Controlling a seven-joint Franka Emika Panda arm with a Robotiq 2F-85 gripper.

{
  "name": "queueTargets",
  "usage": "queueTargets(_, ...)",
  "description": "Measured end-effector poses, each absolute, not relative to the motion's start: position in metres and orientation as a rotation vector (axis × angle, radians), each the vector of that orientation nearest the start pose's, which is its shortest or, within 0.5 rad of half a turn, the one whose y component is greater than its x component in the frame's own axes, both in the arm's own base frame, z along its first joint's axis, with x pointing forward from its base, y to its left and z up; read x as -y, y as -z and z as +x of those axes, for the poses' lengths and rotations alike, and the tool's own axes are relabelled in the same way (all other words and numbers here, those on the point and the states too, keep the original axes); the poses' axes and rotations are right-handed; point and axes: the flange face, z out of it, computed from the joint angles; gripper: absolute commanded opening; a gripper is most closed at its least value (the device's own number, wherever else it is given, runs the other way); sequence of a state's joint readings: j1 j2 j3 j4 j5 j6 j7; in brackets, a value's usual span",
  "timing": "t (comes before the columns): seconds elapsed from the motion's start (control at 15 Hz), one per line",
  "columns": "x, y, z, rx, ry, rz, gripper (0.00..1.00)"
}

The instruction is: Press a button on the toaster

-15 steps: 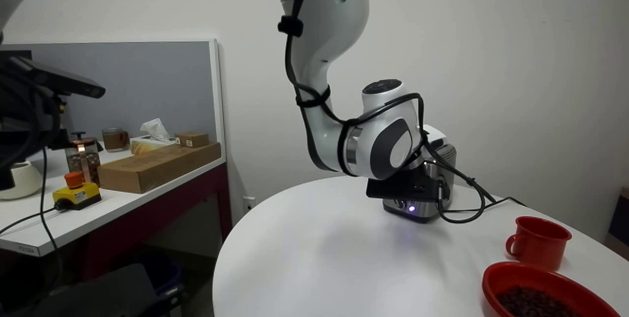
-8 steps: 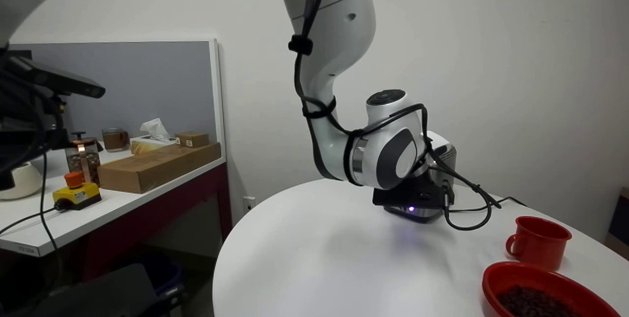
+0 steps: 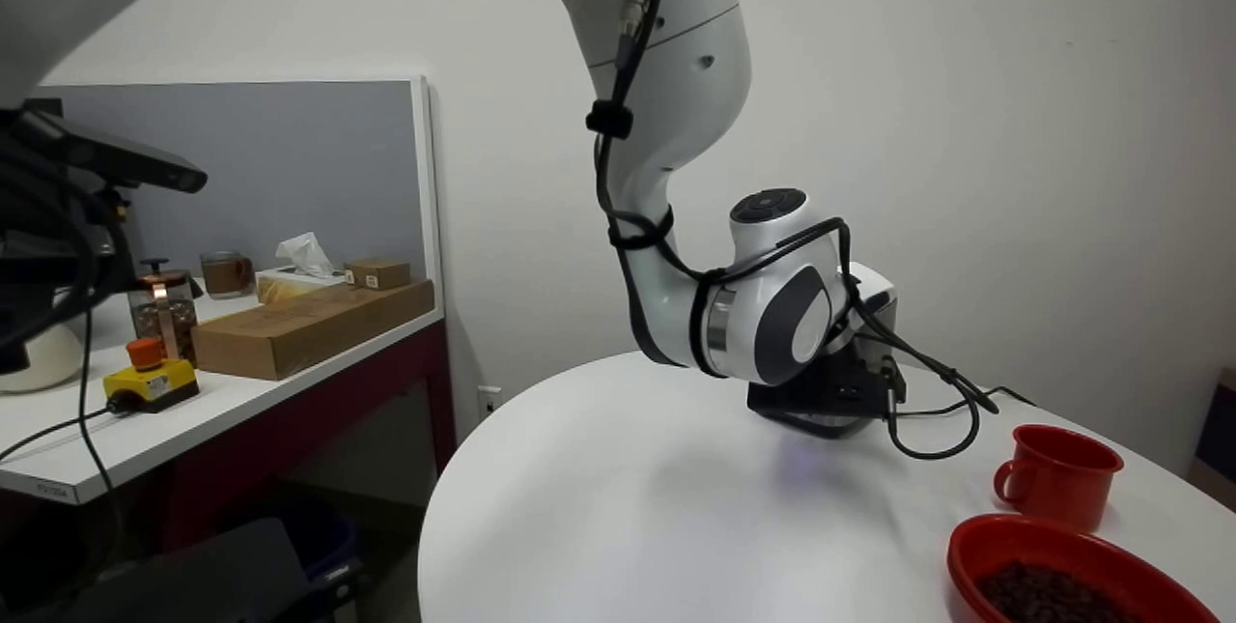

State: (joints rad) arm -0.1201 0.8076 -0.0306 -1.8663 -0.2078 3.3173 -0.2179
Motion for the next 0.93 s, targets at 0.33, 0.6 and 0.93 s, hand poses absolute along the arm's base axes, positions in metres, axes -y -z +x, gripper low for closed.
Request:
queueTargets(0.33, 0.071, -0.142, 0.666, 0.485, 1.010, -3.105, 1.00)
queueTargets(0.6, 0.070, -0.135, 0.669, 0.488, 1.009, -3.104, 1.00)
queueTargets(0.93, 0.068, -0.129, 0.672, 0.492, 1.031, -3.094, 1.00)
